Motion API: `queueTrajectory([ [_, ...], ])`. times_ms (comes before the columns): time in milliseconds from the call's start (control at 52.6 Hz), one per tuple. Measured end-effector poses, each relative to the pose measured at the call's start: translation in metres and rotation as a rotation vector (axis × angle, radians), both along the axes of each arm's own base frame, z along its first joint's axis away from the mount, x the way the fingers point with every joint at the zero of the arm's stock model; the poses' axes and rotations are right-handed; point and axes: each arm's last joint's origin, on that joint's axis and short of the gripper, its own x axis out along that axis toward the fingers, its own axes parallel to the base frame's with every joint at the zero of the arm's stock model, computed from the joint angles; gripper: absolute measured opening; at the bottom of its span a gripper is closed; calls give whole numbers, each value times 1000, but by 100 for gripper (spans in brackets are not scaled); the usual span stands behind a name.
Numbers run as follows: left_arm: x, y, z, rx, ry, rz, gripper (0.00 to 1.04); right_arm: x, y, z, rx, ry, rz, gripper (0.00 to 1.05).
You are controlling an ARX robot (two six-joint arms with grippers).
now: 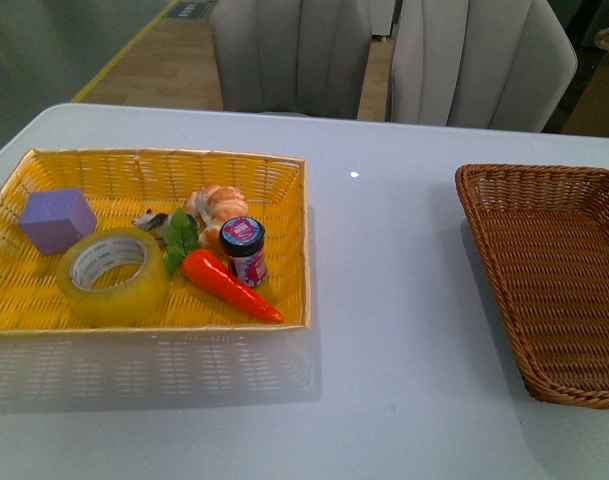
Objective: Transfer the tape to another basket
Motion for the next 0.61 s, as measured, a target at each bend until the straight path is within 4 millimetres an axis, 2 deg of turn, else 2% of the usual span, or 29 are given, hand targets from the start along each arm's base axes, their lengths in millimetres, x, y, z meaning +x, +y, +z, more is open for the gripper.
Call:
queueTrajectory([
  [133,0,0,0,0,1,0,96,41,-22,-35,-42,87,-75,96],
  [247,0,0,0,0,0,0,96,65,-41,-64,-43,165,-129,96],
  [418,0,0,0,0,0,0,96,88,-65,-99,-37,259,-186,96],
  [608,0,0,0,0,0,0,96,111,-79,-116,-35,304,-207,96],
])
